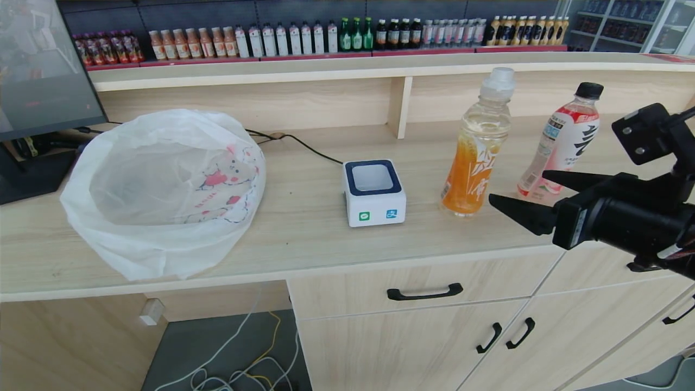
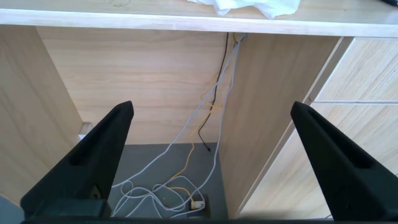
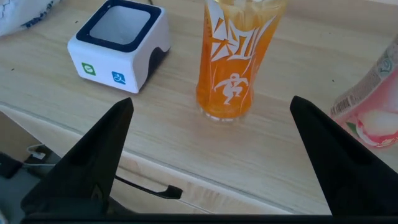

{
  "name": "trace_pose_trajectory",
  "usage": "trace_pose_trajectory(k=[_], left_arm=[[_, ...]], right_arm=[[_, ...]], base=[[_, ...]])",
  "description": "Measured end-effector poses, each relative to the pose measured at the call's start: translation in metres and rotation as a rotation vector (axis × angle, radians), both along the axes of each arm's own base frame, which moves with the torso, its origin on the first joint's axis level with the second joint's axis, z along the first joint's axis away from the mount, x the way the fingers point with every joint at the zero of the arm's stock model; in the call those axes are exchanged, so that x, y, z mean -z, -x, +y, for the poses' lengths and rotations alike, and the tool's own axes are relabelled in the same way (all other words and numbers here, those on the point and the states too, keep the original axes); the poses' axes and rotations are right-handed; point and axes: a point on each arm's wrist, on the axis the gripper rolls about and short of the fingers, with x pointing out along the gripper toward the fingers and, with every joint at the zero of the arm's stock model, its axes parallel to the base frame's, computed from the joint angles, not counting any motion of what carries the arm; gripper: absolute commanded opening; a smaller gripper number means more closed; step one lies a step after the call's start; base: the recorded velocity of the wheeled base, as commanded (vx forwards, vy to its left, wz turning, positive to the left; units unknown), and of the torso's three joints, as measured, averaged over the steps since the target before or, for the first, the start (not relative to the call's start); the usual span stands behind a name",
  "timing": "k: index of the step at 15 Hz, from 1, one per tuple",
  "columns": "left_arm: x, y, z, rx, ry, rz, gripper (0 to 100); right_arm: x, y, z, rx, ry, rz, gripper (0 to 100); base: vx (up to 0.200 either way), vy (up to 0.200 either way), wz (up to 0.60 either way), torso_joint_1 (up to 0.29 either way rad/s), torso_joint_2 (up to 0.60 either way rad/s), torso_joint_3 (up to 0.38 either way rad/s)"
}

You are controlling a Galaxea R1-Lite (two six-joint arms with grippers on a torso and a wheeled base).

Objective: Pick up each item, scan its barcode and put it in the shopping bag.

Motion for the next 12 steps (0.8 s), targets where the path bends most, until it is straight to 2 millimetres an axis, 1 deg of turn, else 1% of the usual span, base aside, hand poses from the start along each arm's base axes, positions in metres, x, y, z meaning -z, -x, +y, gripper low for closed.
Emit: trace_pose_trajectory(k=[3,6,9,12], left_arm=[[0.000,0.000,0.000,0.000,0.000,0.000,100],[0.000,0.000,0.000,0.000,0.000,0.000,100],[0.000,0.000,0.000,0.000,0.000,0.000,100],[0.000,0.000,0.000,0.000,0.000,0.000,100]], right_arm=[[0.004,-0.010,0.006,-0.005,0.002,0.022,100],[-0.005,-0.023,0.013,-0.007,-0.058,0.023,100],[-0.012,-0.030,0.030,-0.032,-0.128,0.033,100],[-0.007,-0.037,0.037,-0.005,-0.101,0.038,100]], base=[[0.000,0.000,0.00,0.000,0.00,0.000],[0.000,0.000,0.00,0.000,0.00,0.000],[0.000,0.000,0.00,0.000,0.00,0.000],[0.000,0.000,0.00,0.000,0.00,0.000]])
